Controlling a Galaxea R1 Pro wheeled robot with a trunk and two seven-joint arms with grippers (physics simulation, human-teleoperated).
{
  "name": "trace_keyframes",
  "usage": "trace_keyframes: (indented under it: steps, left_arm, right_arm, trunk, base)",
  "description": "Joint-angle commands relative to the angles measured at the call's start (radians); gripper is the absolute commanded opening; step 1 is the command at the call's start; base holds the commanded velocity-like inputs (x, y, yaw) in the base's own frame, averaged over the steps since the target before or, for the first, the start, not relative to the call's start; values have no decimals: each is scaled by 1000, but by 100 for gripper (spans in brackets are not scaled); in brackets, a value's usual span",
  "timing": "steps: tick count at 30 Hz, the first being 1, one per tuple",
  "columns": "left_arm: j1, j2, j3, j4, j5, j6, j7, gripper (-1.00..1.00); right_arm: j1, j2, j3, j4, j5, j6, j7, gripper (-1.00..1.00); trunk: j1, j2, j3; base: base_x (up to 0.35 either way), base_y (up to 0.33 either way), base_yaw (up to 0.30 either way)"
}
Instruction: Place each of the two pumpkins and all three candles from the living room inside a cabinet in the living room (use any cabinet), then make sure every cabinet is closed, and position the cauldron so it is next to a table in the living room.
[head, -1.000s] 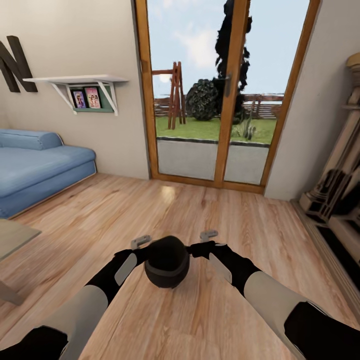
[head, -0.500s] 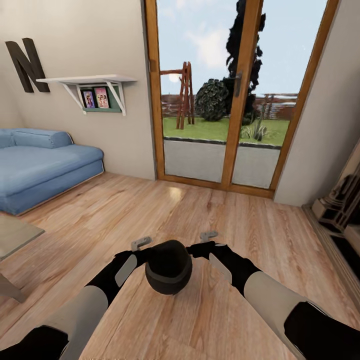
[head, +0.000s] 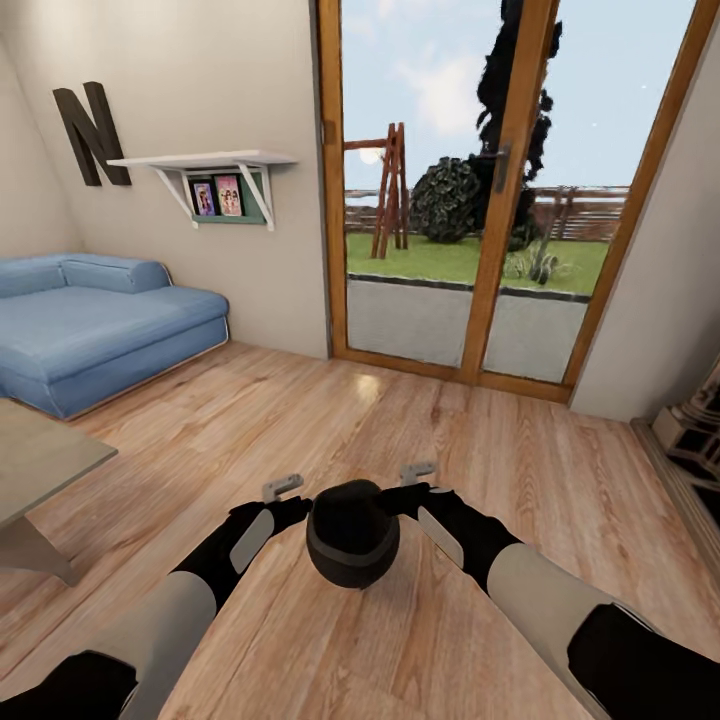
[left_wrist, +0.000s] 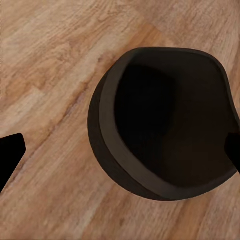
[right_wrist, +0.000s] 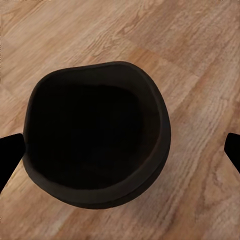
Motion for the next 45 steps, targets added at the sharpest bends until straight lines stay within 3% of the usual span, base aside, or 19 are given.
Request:
trace_keyframes:
  steps: [1,9,23,45]
  left_arm:
    - [0,1,-6,-1,11,2,10,100]
    - [0,1,-6,1,11,2,10,100]
    - [0,1,-6,1,11,2,10,100]
    - [0,0,-6,3,11,-10,10,100]
  right_arm:
    - [-1,-1,7,-1,-8,3,-6,100]
    - [-1,-1,7,-1,-8,4,-6,100]
    - [-1,1,7,0,-5,3,-7,100]
    - [-1,1,7,7,-5,3,-7,100]
  trunk:
    - [0,0,-1]
    - [0,0,-1]
    - [0,0,7]
    - [0,0,22]
  base:
    - [0,0,0]
    - [122,-217,31]
    - [29,-276,230]
    - [0,-14,78]
